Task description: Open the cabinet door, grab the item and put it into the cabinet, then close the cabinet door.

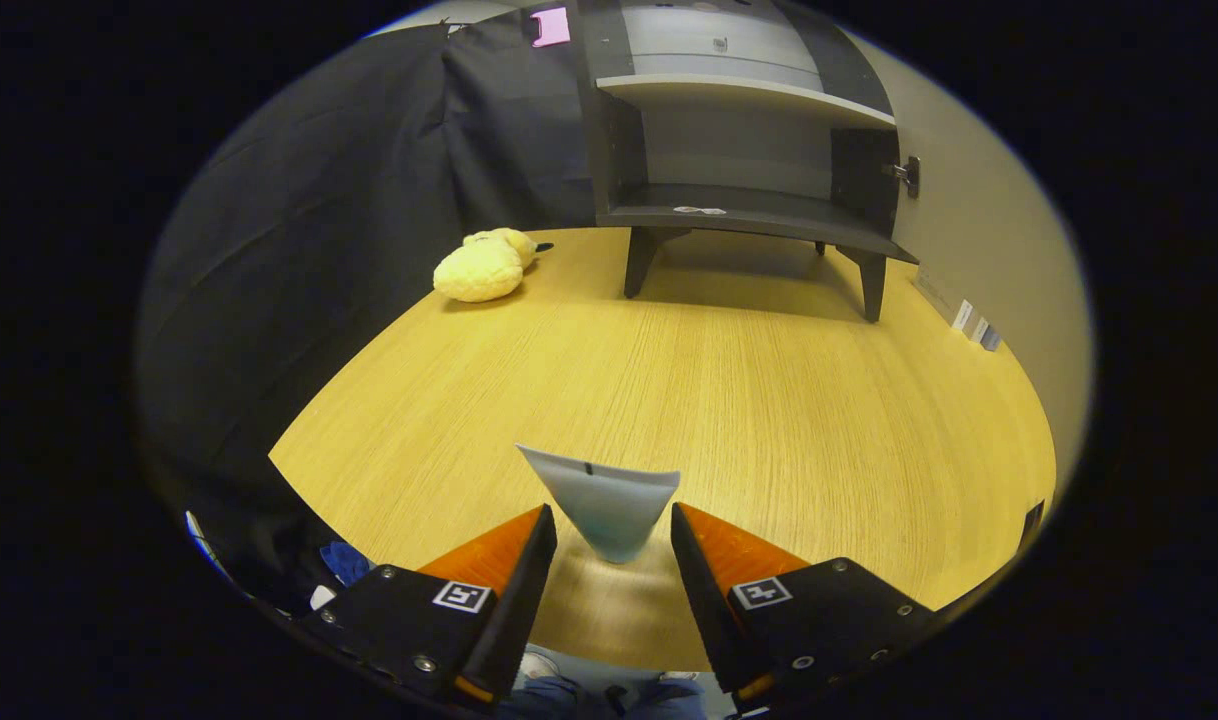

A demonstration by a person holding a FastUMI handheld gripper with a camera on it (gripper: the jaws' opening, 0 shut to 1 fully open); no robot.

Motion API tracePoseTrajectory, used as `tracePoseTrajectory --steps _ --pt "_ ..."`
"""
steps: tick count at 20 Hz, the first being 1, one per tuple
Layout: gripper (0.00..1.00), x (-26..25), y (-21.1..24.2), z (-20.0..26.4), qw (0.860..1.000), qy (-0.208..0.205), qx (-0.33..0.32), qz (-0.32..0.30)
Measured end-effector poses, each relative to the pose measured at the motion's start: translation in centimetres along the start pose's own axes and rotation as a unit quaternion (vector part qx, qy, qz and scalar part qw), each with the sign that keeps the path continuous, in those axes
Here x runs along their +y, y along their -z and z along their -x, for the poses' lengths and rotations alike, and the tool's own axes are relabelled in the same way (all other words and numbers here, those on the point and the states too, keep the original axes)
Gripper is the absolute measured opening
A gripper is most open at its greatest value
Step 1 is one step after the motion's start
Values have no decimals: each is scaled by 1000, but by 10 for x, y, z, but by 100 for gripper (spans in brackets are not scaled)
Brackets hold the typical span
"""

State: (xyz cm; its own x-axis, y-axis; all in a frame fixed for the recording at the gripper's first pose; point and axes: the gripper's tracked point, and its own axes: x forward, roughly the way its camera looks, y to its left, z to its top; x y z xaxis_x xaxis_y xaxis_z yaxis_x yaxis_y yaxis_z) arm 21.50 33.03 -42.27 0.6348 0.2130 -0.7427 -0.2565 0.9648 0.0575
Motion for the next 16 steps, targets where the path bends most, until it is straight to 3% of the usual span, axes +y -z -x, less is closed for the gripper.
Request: tracePoseTrajectory --steps 2,5,16 --pt "72 3 -3 -3 1000 -5 -6 3" --pt "52 4 -4 -5 1000 -10 -8 13" --pt "50 -16 -62 13 999 -14 -34 -18"
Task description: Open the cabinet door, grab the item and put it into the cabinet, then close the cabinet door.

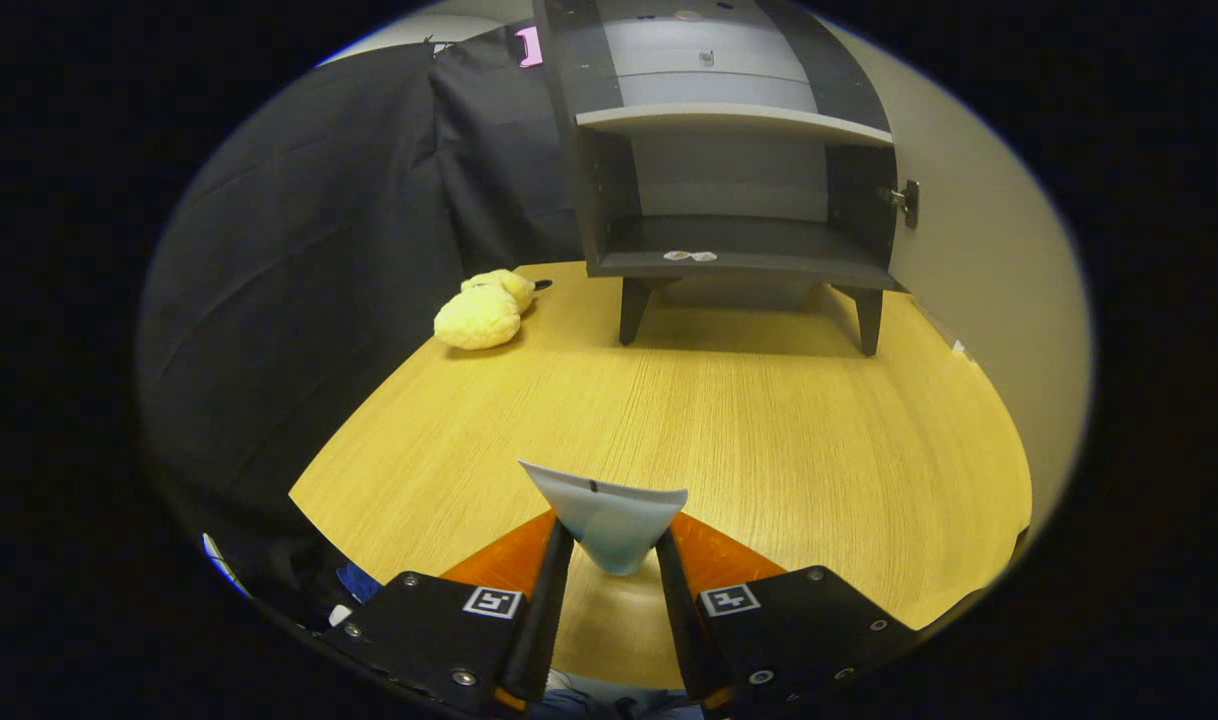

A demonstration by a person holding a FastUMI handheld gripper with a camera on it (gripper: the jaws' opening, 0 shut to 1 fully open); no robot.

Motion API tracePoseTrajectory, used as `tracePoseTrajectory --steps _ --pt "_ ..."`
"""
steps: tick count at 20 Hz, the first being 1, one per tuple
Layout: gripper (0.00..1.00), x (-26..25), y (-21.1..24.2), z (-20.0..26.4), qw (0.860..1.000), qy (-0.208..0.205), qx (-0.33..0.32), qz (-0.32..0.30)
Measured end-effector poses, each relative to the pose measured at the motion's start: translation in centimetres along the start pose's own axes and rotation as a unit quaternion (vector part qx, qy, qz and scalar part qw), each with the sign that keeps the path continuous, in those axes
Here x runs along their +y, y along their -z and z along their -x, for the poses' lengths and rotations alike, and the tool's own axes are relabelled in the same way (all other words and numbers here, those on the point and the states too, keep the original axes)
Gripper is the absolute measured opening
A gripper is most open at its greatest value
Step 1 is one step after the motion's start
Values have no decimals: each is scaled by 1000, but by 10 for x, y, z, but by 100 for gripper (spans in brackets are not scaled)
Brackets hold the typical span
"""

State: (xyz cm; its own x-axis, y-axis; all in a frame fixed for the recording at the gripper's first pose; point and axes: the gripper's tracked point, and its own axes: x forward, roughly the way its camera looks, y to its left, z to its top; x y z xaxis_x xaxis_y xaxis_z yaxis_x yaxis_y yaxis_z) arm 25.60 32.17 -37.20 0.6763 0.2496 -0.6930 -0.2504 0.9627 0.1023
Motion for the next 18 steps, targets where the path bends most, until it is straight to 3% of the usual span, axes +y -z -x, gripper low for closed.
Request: tracePoseTrajectory --steps 8,18 --pt "50 -8 -62 19 999 -3 -43 -8" --pt "50 -26 -173 36 992 4 -127 -7"
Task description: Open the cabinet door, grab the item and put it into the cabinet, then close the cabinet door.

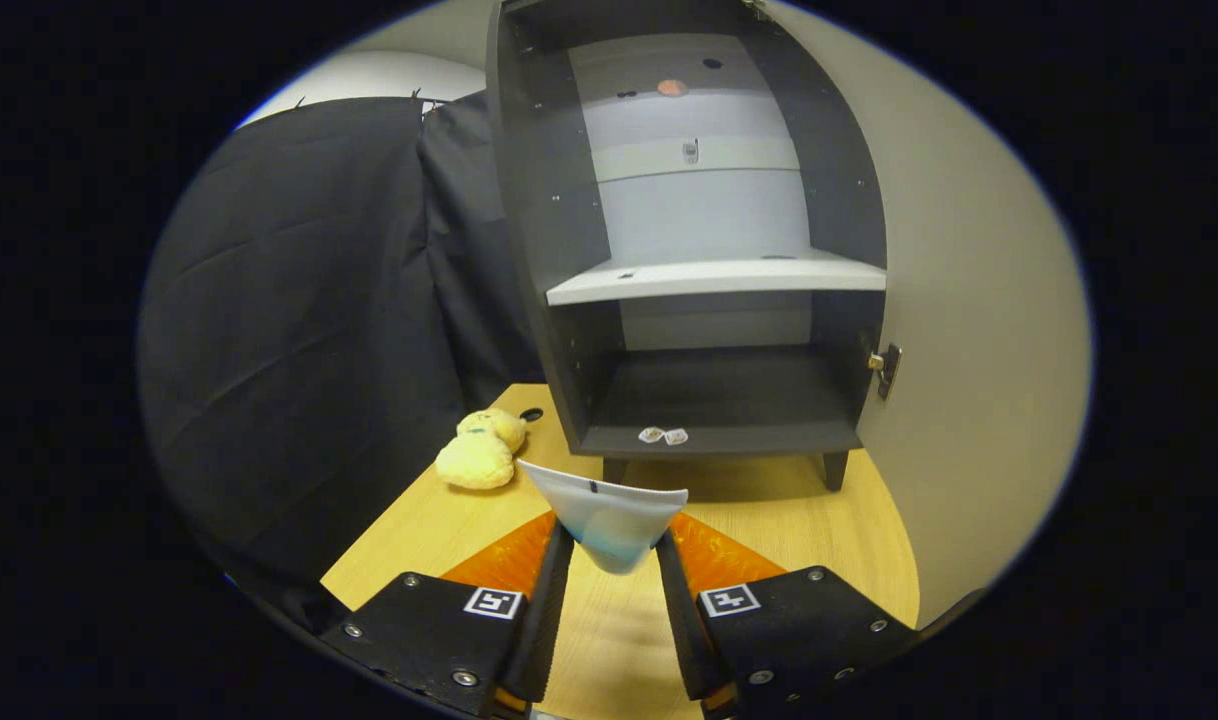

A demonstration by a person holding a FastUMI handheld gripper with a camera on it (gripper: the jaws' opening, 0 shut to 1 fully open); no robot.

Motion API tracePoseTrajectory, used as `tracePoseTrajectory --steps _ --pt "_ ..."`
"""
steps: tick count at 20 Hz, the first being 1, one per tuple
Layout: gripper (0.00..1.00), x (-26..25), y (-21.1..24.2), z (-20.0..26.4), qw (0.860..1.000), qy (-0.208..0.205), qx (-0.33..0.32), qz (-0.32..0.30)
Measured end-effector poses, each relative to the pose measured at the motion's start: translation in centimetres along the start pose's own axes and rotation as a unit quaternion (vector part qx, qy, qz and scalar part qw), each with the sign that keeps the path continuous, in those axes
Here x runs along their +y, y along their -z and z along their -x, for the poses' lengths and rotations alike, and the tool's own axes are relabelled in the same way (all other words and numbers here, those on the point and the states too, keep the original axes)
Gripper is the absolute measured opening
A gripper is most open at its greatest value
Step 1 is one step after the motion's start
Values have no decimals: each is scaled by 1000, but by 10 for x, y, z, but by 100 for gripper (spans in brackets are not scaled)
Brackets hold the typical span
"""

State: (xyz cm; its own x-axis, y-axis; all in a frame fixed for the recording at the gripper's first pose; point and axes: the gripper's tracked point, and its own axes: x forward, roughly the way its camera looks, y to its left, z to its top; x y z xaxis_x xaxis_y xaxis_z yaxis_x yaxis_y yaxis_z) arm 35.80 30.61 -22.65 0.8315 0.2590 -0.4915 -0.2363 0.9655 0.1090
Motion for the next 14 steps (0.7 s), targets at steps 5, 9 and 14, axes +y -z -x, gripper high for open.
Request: tracePoseTrajectory --steps 5,9,14 --pt "50 -10 -67 -8 999 8 -51 4" --pt "50 -14 -119 -15 996 11 -88 13" --pt "50 -18 -166 -33 994 17 -105 19"
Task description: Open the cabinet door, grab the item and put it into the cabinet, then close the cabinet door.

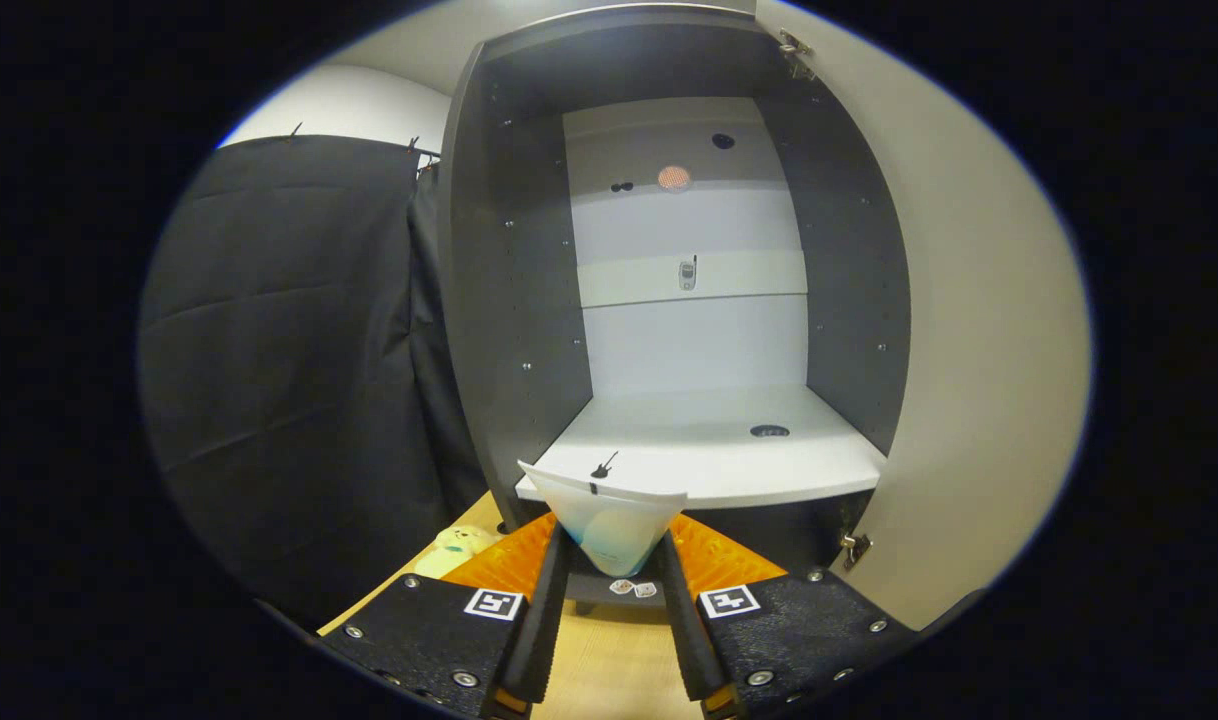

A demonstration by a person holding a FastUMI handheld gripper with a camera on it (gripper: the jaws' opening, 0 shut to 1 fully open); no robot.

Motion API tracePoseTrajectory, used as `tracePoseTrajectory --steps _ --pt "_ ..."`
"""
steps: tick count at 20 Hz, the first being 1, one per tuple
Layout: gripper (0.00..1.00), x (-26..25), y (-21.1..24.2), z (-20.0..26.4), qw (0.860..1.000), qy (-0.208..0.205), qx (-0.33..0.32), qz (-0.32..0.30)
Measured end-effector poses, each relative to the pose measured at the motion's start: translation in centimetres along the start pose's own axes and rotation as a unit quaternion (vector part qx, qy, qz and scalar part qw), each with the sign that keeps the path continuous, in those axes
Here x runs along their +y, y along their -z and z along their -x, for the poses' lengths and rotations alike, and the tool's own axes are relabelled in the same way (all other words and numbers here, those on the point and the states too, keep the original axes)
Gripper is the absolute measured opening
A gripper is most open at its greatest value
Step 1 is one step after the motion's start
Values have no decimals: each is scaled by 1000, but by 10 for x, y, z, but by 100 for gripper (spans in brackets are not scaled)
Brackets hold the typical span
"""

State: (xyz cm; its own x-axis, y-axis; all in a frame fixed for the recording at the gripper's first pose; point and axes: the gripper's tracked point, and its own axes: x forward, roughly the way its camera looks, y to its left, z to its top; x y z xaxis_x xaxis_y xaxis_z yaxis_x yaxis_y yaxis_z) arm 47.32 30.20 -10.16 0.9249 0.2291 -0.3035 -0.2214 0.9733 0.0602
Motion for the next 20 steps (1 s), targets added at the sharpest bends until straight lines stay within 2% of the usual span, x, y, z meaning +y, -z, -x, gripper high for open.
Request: tracePoseTrajectory --steps 9,20 --pt "50 -8 -39 -62 1000 13 13 17" --pt "51 -34 -22 -129 994 46 91 35"
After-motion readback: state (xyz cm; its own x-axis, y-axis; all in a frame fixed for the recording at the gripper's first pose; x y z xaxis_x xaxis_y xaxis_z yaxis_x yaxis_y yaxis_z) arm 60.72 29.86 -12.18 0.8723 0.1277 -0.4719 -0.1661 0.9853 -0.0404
